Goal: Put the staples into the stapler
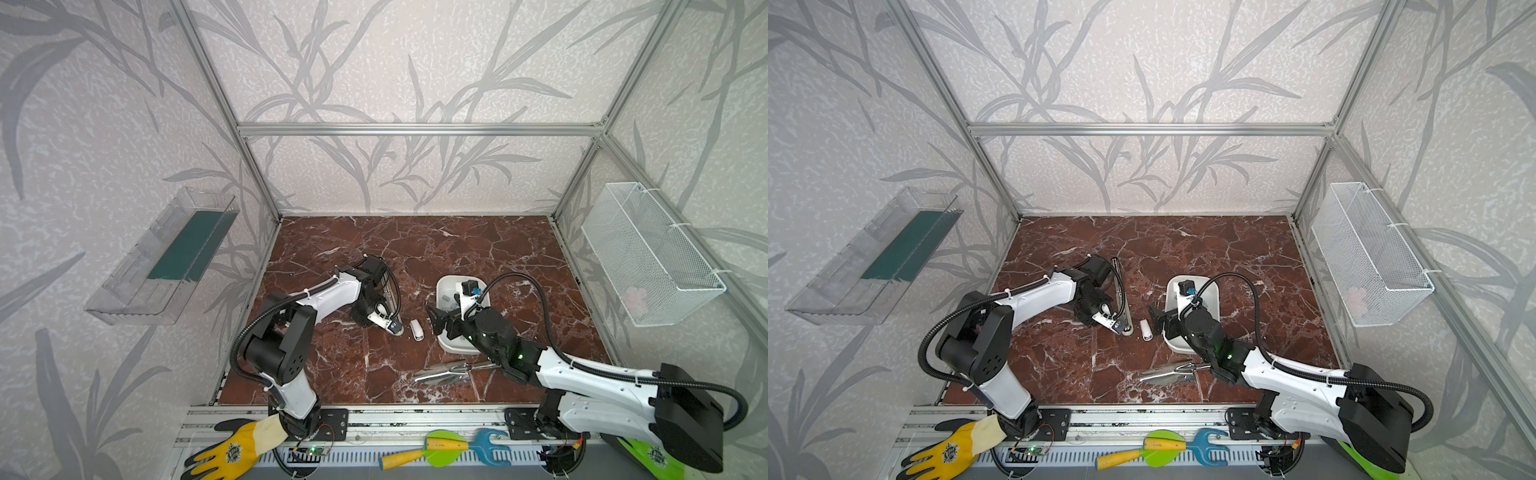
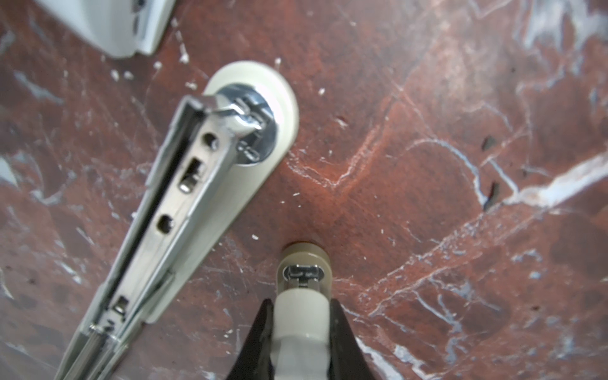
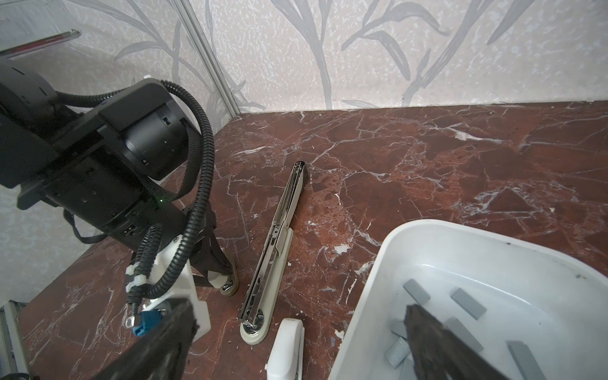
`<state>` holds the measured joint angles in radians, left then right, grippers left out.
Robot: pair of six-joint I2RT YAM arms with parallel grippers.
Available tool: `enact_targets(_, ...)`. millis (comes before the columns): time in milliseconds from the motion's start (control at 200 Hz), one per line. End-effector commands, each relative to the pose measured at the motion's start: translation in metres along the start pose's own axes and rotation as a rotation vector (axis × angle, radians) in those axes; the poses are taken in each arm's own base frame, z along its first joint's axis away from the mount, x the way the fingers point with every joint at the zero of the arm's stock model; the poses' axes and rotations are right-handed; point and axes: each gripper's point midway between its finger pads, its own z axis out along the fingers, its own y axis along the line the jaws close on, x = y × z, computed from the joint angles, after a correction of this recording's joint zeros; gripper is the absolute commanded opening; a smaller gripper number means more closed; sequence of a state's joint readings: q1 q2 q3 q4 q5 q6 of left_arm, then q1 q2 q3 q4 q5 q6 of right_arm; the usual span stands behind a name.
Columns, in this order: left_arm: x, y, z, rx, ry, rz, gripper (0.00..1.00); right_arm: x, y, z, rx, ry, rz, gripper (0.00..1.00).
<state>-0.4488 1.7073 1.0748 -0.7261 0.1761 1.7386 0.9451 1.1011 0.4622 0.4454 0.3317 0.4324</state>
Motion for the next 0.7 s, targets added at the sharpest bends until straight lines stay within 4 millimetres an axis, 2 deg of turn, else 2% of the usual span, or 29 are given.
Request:
enact_targets(0, -0.01, 0.007, -0.012, -0.013, -0.059, -0.027, 0.0, -0.016, -0.001, -0.003, 0.005, -0.055, 0.085, 0.95)
enact_targets(80, -0.016, 0.022, -0.029, -0.076, -0.1, -0.09, 0.0, -0.018, -0.002, -0.007, 0.004, -0.066, 0.154, 0.89)
enact_targets(155, -0.02, 0.037, -0.048, -0.162, -0.128, -0.14, 0.0, -0.021, -0.002, -0.008, 0.003, -0.068, 0.248, 0.79)
enact_targets(255, -0.026, 0.058, -0.081, -0.298, -0.17, -0.231, 0.0, -0.023, 0.004, -0.006, -0.021, -0.061, 0.354, 0.67)
enact_targets(360, -0.059, 0.076, -0.128, -0.439, -0.381, -0.311, 0.0, -0.022, 0.011, -0.004, -0.06, -0.048, 0.443, 0.6)
enact_targets(410, -0.075, 0.082, -0.149, -0.515, -0.481, -0.338, 0.0, -0.018, 0.01, -0.003, -0.063, -0.041, 0.475, 0.6)
enact_targets(465, -0.083, 0.09, -0.168, -0.62, -0.571, -0.375, 0.0, -0.012, 0.005, -0.003, -0.05, -0.04, 0.513, 0.62)
enact_targets(505, -0.085, 0.095, -0.175, -0.694, -0.61, -0.388, 0.0, -0.007, 0.003, -0.003, -0.051, -0.039, 0.536, 0.63)
enact_targets(570, -0.089, 0.093, -0.172, -0.741, -0.646, -0.361, 0.0, -0.004, 0.005, -0.001, -0.084, -0.047, 0.553, 0.63)
enact_targets(695, -0.112, 0.091, -0.183, -0.715, -0.788, -0.28, 0.0, -0.009, 0.026, 0.002, -0.214, 0.006, 0.536, 0.61)
